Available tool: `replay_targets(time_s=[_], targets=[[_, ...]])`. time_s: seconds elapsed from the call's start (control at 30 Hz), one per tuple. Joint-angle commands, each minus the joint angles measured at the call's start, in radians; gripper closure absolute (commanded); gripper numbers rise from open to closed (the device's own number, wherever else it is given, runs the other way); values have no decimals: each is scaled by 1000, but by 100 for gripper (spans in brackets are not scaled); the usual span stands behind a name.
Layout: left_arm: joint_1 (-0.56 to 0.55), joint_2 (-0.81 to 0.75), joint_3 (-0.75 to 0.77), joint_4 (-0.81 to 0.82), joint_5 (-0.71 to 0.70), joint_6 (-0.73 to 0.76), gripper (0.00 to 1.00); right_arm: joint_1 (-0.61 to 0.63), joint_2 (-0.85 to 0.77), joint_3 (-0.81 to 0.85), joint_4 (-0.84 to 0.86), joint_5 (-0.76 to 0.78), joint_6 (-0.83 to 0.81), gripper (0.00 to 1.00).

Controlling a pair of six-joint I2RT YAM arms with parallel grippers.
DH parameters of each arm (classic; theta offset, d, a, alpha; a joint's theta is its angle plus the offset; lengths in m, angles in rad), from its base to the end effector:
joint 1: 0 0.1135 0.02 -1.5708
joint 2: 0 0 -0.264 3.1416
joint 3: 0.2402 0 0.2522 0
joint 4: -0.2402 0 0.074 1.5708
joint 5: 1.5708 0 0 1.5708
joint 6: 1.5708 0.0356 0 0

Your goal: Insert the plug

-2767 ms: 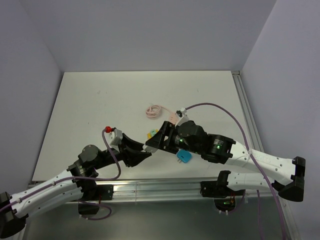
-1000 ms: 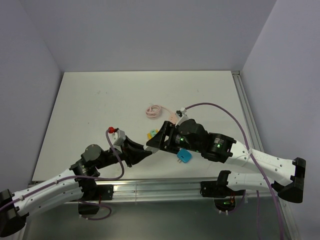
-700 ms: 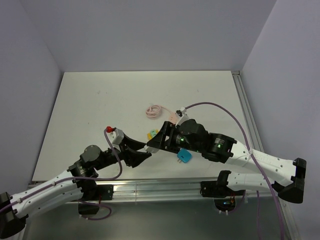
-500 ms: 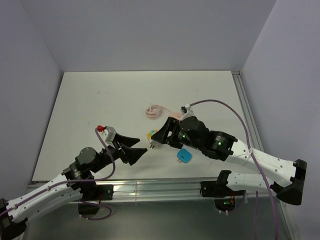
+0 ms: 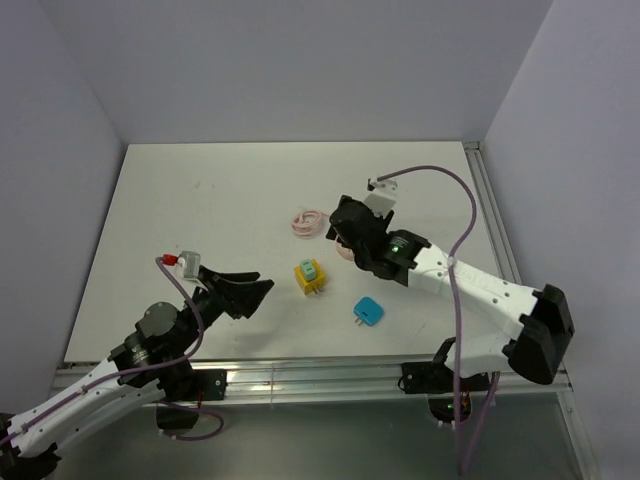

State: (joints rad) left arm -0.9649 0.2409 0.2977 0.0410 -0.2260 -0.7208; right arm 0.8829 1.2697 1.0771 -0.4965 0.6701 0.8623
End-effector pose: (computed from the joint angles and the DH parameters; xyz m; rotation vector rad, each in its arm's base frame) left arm 0.0709 -0.0883 0.2609 -0.0039 1.5946 -1.1833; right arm 0.1900 0.1963 0.3128 0.3199 2.0809 0.2858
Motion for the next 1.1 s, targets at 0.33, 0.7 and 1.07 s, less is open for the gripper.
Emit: replay_targets(time_s=[0.33, 0.7, 1.07], targets=[[-3, -25, -37, 42, -35, -16, 29, -239, 325, 64, 297, 39, -209, 100], [-3, -3, -52, 74, -32, -5, 25, -265, 385, 44, 345, -15, -220, 100], [-3, -18, -58, 65, -36, -8, 24, -256, 395, 12, 363, 3, -258, 100]])
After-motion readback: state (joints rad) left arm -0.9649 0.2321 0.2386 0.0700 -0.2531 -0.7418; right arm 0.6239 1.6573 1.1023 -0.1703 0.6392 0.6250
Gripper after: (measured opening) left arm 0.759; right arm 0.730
